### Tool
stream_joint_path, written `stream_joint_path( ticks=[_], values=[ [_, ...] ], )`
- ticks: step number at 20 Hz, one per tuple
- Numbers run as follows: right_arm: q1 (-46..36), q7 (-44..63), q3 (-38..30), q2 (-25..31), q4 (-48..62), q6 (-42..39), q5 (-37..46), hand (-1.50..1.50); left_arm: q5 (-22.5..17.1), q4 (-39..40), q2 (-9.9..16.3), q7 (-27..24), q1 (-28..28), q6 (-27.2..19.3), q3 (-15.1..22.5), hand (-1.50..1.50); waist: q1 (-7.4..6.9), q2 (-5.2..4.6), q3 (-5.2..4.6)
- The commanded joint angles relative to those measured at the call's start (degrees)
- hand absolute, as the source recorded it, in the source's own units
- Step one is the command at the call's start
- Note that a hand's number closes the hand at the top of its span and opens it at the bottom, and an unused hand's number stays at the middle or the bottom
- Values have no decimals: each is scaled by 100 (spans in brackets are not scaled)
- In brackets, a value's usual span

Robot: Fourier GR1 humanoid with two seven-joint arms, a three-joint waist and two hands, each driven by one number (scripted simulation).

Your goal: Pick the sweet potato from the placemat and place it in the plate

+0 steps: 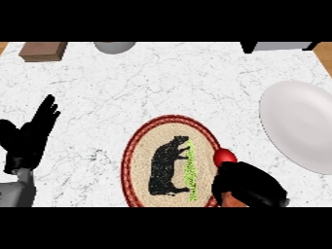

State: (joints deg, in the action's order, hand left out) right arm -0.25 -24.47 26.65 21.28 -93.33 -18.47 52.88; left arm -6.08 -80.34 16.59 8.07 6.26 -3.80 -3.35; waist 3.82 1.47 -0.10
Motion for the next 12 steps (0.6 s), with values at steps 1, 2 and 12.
stream_joint_path(
  ticks=[1, 2, 12],
  values=[
    [1044, 106, -399, 434, -1481, 688, -19, 150, 98, -185, -113, 222, 142, -205, 80, 0, 27, -49, 8],
    [1150, 14, -754, 486, -1766, 787, -296, 150, 15, -10, -37, -10, 4, -10, 7, 0, 72, -52, 3],
    [2424, 264, -3099, 84, -3467, 1628, -1931, 150, 157, -41, -262, -32, 46, -36, 238, 0, -153, -124, 11]
  ],
)
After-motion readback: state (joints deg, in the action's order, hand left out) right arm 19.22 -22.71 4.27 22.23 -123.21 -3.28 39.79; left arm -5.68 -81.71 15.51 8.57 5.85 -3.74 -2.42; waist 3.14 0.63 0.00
